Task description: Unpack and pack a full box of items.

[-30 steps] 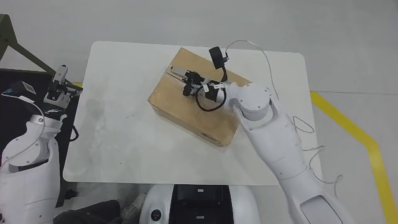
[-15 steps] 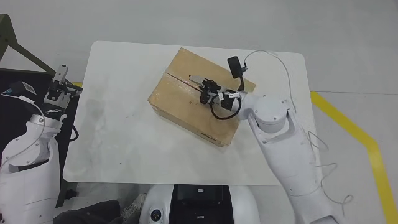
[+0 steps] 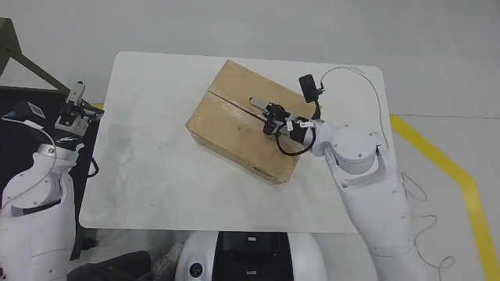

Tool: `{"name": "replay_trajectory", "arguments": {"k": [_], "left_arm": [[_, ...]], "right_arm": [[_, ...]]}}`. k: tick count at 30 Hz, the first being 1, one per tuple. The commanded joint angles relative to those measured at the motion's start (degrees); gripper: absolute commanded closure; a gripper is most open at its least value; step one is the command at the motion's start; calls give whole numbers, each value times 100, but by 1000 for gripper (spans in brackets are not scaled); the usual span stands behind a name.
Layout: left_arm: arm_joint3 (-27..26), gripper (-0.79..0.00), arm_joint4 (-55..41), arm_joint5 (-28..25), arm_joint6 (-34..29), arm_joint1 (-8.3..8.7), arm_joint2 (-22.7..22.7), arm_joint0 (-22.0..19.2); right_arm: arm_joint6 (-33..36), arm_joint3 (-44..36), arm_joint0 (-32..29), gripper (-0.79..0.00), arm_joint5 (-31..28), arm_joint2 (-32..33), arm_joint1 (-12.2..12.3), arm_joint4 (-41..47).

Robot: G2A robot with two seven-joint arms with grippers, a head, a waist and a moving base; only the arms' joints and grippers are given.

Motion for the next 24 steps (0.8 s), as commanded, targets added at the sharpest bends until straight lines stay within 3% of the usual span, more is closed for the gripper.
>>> {"name": "replay_trajectory", "arguments": {"k": [1, 24], "left_arm": [[0, -785, 0, 0, 0, 0, 0, 0], [0, -785, 0, 0, 0, 0, 0, 0]], "right_arm": [[132, -52, -27, -785, 70, 18, 28, -29], [509, -1301, -995, -785, 951, 736, 411, -429]]}}
